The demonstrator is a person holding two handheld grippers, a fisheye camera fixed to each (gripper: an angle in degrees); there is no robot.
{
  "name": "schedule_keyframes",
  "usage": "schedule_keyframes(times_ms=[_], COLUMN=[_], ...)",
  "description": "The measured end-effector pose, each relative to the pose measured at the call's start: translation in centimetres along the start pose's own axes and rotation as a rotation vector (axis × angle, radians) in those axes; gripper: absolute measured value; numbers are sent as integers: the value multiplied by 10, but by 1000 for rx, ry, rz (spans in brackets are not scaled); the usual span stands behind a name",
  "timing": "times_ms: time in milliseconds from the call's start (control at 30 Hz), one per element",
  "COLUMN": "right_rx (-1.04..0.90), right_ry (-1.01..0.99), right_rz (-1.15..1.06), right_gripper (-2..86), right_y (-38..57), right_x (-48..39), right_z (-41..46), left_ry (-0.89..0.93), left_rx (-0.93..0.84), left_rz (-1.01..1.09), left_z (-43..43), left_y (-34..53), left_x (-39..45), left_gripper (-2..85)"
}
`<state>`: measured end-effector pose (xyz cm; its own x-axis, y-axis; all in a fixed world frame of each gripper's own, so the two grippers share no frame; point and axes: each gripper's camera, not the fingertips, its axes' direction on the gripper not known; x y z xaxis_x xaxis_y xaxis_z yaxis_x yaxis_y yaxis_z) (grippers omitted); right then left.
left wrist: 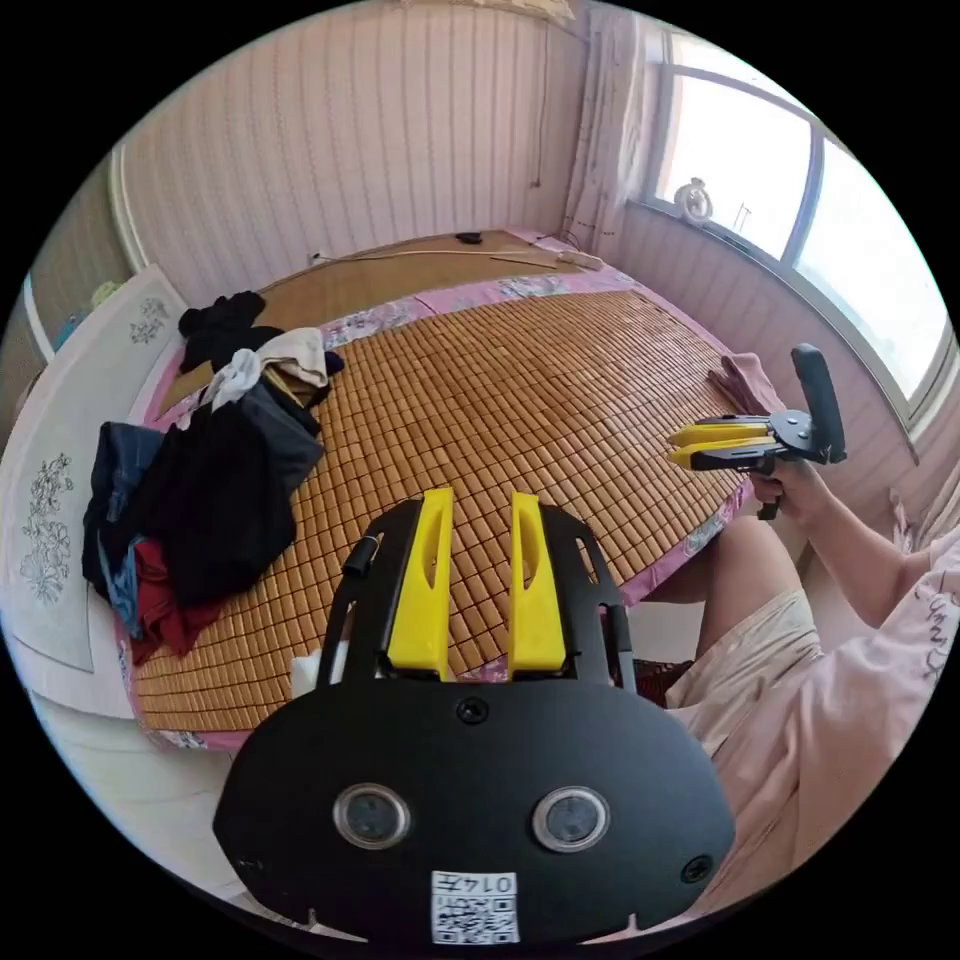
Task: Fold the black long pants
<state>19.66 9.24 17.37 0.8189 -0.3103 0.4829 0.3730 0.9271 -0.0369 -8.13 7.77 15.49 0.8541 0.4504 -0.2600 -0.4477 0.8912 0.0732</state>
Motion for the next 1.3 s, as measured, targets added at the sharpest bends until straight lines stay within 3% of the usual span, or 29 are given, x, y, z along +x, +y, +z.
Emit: schedule_keyframes(times_ms=[167, 367, 633, 800, 967, 1100, 1133, 1167, 1300], right_rx=[-96, -171, -271, -334, -433, -470, -475, -478, -396], right_ry=[-52, -26, 20, 120, 211, 380, 417, 393, 177], right_rz=[-244, -466, -534, -573, -665, -704, -700, -693, -609], right_gripper=[86, 85, 100, 117, 121, 79, 44, 5, -8], right_y=[-91, -191, -307, -356, -397, -414, -419, -424, -439], right_x=[-112, -220, -302, -342, -388, -399, -397, -391, -364], right_z=[59, 129, 244, 328, 411, 452, 460, 461, 425], left_ry=[-278, -276, -188, -140, -119, -92, -81, -74, -66], left_rx=[112, 133, 129, 116, -28, -158, -163, -143, 15], left_rz=[-236, -373, -464, -628, -751, -789, -769, -758, -690], left_z=[-61, -51, 2, 36, 87, 114, 112, 106, 61], left_y=[140, 220, 234, 230, 218, 212, 210, 209, 207], left_x=[-126, -228, -362, -466, -553, -580, -583, -584, -573], left_gripper=[73, 73, 71, 88, 119, 77, 31, 4, -8])
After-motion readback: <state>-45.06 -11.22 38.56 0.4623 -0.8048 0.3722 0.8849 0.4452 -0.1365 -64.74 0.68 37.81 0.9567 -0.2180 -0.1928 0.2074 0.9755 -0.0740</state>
